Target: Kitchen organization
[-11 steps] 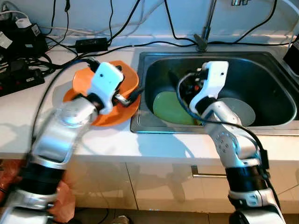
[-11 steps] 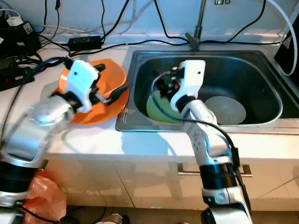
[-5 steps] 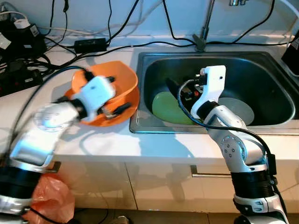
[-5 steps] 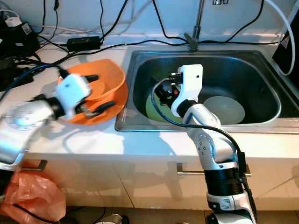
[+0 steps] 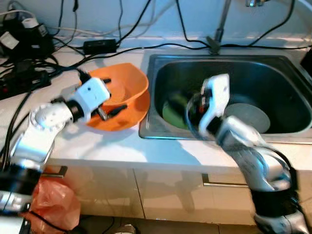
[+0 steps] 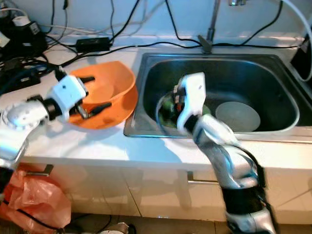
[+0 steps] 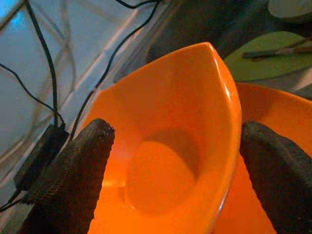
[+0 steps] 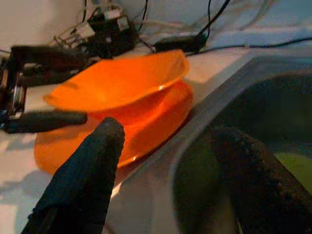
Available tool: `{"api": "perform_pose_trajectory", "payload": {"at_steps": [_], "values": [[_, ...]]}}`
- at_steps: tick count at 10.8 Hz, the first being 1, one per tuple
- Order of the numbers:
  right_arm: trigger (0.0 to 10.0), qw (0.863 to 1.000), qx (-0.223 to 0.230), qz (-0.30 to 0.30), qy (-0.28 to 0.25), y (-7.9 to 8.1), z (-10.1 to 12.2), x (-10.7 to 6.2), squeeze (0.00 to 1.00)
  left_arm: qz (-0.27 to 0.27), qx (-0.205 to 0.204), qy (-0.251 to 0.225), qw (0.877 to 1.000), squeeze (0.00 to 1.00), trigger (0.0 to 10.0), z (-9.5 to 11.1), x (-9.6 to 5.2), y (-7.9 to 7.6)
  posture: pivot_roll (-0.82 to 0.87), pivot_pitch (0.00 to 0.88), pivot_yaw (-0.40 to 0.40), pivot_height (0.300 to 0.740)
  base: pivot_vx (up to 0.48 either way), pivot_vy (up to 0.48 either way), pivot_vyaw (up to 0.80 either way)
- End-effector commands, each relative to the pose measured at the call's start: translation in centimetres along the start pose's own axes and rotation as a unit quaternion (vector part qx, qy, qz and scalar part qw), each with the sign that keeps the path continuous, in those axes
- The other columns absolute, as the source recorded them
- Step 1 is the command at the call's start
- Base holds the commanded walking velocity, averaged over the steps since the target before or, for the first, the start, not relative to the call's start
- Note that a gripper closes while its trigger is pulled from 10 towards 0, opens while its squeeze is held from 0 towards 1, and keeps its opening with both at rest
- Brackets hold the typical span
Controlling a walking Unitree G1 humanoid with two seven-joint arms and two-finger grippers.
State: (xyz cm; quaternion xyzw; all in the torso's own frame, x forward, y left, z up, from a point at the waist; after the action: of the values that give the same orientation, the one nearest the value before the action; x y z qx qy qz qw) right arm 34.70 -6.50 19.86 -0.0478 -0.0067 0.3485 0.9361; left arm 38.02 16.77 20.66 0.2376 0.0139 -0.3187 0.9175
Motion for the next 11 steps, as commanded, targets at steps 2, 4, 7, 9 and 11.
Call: {"api": "perform_pose_trajectory", "payload": {"at_steps": [2,4,7,9,11], "values": [[10.0,0.998,-0.009,0.052,0.028,1.2,-0.9,-1.5,0.0,-0.009,0.028,0.011,1.0,0.0,10.0,-0.4,0.2,0.5,0.12,0.059,0.053,0.74,0.0,0.0,0.0],[10.0,0.998,-0.012,0.051,0.041,0.9,-1.3,-2.1,0.0,-0.029,0.033,0.023,0.999,0.0,10.0,-1.3,0.1,0.2,0.12,0.06,0.056,0.74,0.0,0.0,0.0],[10.0,0.997,-0.014,0.057,0.048,1.2,-1.5,-2.3,0.0,-0.094,0.049,0.051,0.993,0.0,0.0,-3.0,-0.4,-1.2,0.11,0.062,0.064,0.74,0.0,0.0,0.0],[10.0,0.997,-0.015,0.055,0.048,1.2,-1.4,-2.4,0.0,-0.114,0.064,0.068,0.989,0.0,0.0,-3.9,-0.7,-1.4,0.11,0.063,0.066,0.74,0.0,0.0,0.0],[10.0,0.997,-0.013,0.053,0.05,1.2,-1.6,-2.5,0.0,-0.116,0.066,0.071,0.988,0.0,0.0,-4.2,-0.7,-1.3,0.11,0.063,0.069,0.74,0.0,0.0,0.0]]}}
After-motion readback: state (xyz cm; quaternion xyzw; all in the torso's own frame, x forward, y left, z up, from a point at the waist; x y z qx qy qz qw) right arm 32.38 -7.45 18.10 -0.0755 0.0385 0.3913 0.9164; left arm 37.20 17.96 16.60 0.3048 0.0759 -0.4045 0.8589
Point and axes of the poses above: a point about 5 cm out from each wrist's last joint towards the gripper, its own x axis pointing out of the wrist towards the gripper, its own z axis along the axis of the wrist's last joint, y = z × x, the point moved 6 cm from there along x, pointing out of the wrist towards the gripper, and after that the axes turned 15 degrees about -x, right-handed, at the moved point
